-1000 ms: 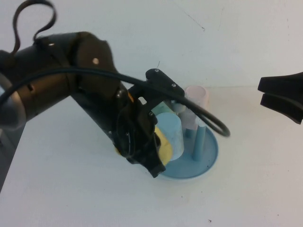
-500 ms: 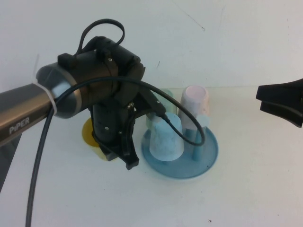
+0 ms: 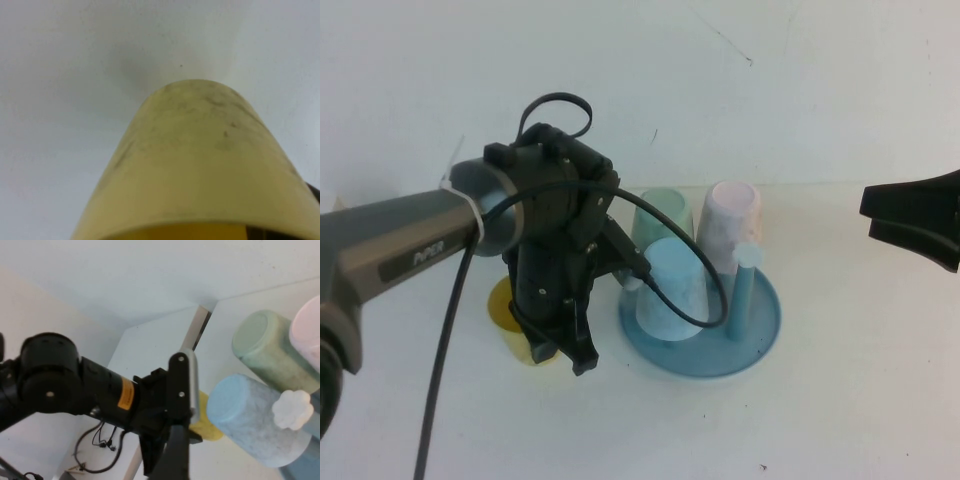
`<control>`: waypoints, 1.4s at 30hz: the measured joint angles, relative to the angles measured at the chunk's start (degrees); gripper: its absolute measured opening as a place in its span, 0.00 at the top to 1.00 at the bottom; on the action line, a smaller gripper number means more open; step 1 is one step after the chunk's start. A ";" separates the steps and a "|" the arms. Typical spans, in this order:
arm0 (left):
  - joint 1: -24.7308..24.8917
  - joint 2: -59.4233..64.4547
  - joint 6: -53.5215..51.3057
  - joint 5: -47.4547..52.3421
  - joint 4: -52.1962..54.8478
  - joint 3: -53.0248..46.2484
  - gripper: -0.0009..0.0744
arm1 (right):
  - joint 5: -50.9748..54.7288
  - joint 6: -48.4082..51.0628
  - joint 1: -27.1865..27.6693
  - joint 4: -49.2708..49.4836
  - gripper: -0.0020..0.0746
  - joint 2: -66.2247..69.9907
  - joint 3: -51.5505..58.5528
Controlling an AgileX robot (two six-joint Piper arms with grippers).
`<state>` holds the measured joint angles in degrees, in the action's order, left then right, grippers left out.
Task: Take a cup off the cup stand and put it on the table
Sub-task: Place the cup on the table
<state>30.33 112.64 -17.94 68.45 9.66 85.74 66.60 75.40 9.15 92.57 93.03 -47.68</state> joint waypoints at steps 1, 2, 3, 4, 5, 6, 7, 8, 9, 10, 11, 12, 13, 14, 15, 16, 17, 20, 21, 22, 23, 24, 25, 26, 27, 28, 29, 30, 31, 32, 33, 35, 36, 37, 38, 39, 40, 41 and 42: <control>0.00 0.52 0.00 -0.24 0.00 0.00 0.96 | 0.00 0.00 0.00 0.00 0.09 0.00 0.00; 0.00 0.84 0.00 -0.24 -0.17 0.00 0.96 | 0.00 0.00 0.00 0.00 0.09 0.00 0.00; 0.00 1.26 0.00 -0.35 -0.46 0.00 0.96 | 0.00 0.00 0.00 0.00 0.09 0.00 0.00; 0.00 1.54 0.00 -0.56 -0.91 0.00 0.95 | 0.00 0.00 0.00 0.00 0.09 0.00 0.00; -0.15 1.69 0.00 -0.78 -1.47 0.00 0.96 | 0.00 0.00 0.00 0.00 0.09 0.00 0.00; -0.40 1.79 0.00 -1.14 -2.37 0.00 0.95 | 0.00 0.00 0.00 0.00 0.09 0.00 0.00; -0.72 1.84 0.00 -1.55 -3.45 0.00 0.95 | 0.00 0.00 0.00 0.00 0.09 0.00 0.00; -1.15 1.84 0.00 -1.73 -4.14 0.00 0.95 | 0.00 0.00 0.00 0.00 0.09 0.00 0.00; -1.41 1.84 0.00 -2.04 -4.84 0.00 0.93 | 0.00 0.00 0.00 0.00 0.09 0.00 0.00; -1.88 1.84 -0.09 -2.14 -5.47 0.00 0.91 | 0.00 0.00 0.00 0.00 0.09 0.00 0.00; -2.19 1.84 -0.09 -2.28 -5.71 0.00 0.88 | 0.00 0.00 0.00 0.00 0.10 0.00 0.00; -2.48 1.94 -0.09 -2.28 -5.95 0.00 0.83 | 0.00 0.00 0.00 0.00 0.10 0.00 0.00; -2.76 1.93 -0.09 -2.40 -6.24 0.00 0.77 | 0.00 0.00 0.00 0.00 0.11 0.00 0.00; -2.84 1.93 -0.09 -2.40 -6.24 0.06 0.72 | 0.00 -0.12 0.00 0.00 0.11 0.00 0.00; -2.87 1.93 -0.09 -2.40 -6.24 0.06 0.66 | 0.00 -0.33 0.00 0.00 0.11 0.00 0.00; -2.91 1.93 -0.09 -2.40 -6.24 0.06 0.61 | 0.00 -0.38 0.00 0.00 0.11 0.00 0.00; -2.91 1.93 -0.09 -2.28 -6.24 0.28 0.56 | 0.00 -0.55 0.00 0.00 0.11 0.00 0.00; -2.91 1.81 -0.09 -1.22 -6.47 1.73 0.52 | 0.00 -0.78 0.00 -0.04 0.11 0.00 0.00; -2.91 1.55 0.02 -0.75 -6.60 2.35 0.52 | 0.00 -0.78 0.00 -0.04 0.11 0.00 0.00; -2.91 1.06 0.12 -0.19 -6.82 2.99 0.52 | 0.00 -0.78 0.00 -0.04 0.11 0.00 0.00; -2.91 0.56 0.15 0.24 -7.14 3.54 0.51 | 0.00 -0.82 0.00 -0.04 0.11 0.00 0.00; -2.91 -0.22 0.25 0.44 -7.86 4.22 0.51 | 0.00 -1.08 0.00 -0.13 0.11 0.00 0.00; -2.91 -1.20 0.25 0.67 -8.80 4.85 0.51 | 0.00 -1.63 0.00 -0.24 0.11 0.00 0.00; -2.91 -2.10 0.25 0.66 -10.11 5.37 0.51 | 0.00 -2.25 0.00 -0.27 0.11 0.00 0.00; -2.91 -3.71 0.25 0.66 -11.56 5.65 0.52 | 0.00 -2.86 0.00 -0.38 0.11 0.00 0.00; -2.91 -4.81 0.35 0.79 -13.11 5.87 0.52 | 0.00 -3.36 0.00 -0.38 0.11 0.00 0.00; -2.91 -6.30 0.37 0.89 -14.14 5.90 0.54 | 0.00 -3.68 0.00 -0.49 0.11 0.00 0.00; -2.91 -7.82 0.62 1.04 -15.09 5.90 0.58 | 0.00 -3.87 0.00 -0.49 0.11 -0.15 0.00; -2.91 -9.34 0.73 1.31 -15.66 5.90 0.63 | 0.00 -3.96 0.00 -0.58 0.11 -0.29 0.00; -2.91 -10.56 0.88 1.45 -15.97 5.90 0.68 | 0.00 -4.10 0.00 -0.58 0.11 -0.58 0.00; -2.91 -12.09 1.17 1.57 -16.10 5.90 0.75 | 0.00 -4.23 0.00 -0.62 0.12 -1.06 0.00; -2.91 -14.82 1.41 1.68 -16.21 5.90 0.88 | 0.00 -4.23 0.00 -0.72 0.14 -2.14 0.00; -2.91 -16.36 1.46 1.77 -16.34 5.79 0.92 | 0.00 -4.23 0.00 -0.74 0.16 -2.88 0.00; -2.91 -18.00 1.55 1.77 -17.02 5.47 0.94 | 0.00 -4.23 0.00 -1.01 0.19 -3.67 0.00; -2.91 -19.80 1.55 1.37 -17.73 4.61 0.96 | 0.00 -4.23 0.00 -1.36 0.26 -4.53 0.00; -2.91 -21.85 1.55 0.54 -18.39 3.58 0.97 | 0.00 -4.23 0.00 -1.78 0.32 -5.48 0.00; -2.91 -24.13 1.55 -1.22 -19.31 1.83 0.97 | 0.00 -4.23 0.00 -2.06 0.38 -6.30 0.00; -3.00 -26.65 1.59 -3.60 -20.22 -0.41 0.98 | 0.00 -4.23 0.12 -2.56 0.46 -7.38 0.00; -3.00 -28.81 1.59 -6.24 -20.99 -2.50 0.98 | 0.11 -4.23 0.12 -3.13 0.54 -8.55 0.00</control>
<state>27.33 83.83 -16.34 62.21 -11.33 83.23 66.71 71.17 9.27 89.44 84.49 -47.68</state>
